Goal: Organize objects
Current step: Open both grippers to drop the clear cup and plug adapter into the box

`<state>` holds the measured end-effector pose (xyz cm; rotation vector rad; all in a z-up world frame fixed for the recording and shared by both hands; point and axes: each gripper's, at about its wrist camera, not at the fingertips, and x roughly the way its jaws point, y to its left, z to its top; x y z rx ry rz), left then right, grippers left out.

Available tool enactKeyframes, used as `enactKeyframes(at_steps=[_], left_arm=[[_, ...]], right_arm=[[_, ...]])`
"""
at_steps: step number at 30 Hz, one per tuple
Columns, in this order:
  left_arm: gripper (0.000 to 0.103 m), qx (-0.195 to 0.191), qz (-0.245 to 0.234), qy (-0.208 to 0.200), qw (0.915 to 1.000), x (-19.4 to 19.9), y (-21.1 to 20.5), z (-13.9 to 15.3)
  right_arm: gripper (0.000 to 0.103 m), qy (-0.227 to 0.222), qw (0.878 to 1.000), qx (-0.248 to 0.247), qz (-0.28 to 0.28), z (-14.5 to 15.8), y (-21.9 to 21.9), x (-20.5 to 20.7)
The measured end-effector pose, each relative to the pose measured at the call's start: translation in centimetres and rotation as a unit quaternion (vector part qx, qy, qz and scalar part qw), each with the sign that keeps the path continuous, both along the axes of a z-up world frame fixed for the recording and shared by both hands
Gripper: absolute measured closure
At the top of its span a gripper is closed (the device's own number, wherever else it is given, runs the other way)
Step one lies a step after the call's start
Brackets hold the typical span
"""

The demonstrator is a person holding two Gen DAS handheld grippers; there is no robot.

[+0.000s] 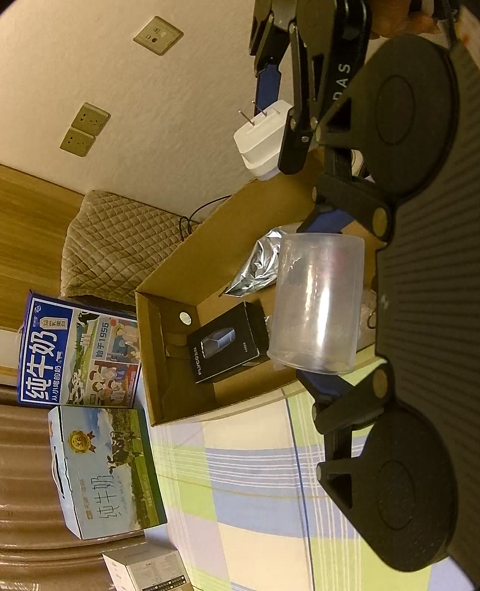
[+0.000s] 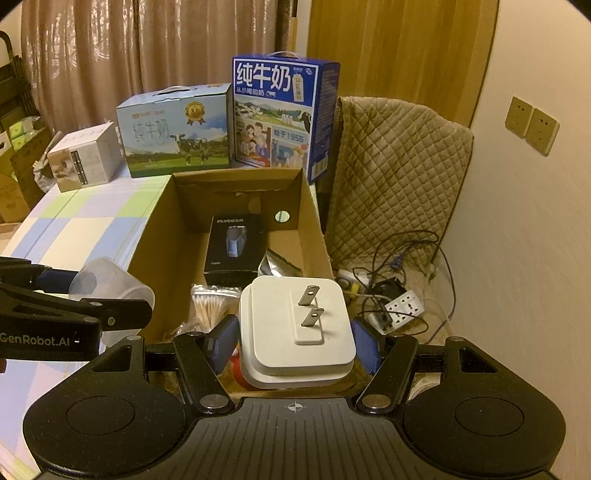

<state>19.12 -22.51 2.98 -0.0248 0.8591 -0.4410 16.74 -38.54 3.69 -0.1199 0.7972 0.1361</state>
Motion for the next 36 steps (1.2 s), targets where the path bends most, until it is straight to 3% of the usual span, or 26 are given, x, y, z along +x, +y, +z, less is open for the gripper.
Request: enactKeyframes(at_steps=[6,9,13,36], left_arm=[[0.033,-0.008,-0.004,-0.004,0.9999,1.5,-0.8,-0.1],[0.017,-0.009,-0.002,-0.013,0.9999,2.6,-0.9,0.2],[0.017,0.002,-0.002,-0.028,0.9996,3.1,-0.7,0.7],[0.017,0.02,-0.003,-0.01,0.9997,1.0,1.4,-0.5]], right_arm=[[0.04,0.001,1.0,0.003,-0.006,0.0,-0.4,0.7],[0.04,0.002,1.0,0.007,-0.009,0.0,-0.8,0.7],[0.04,0.002,1.0,0.009,-0.012,0.0,-0.9,0.6],[0.04,-0.001,1.0,0.025,0.001,0.8,0.7,0.5]])
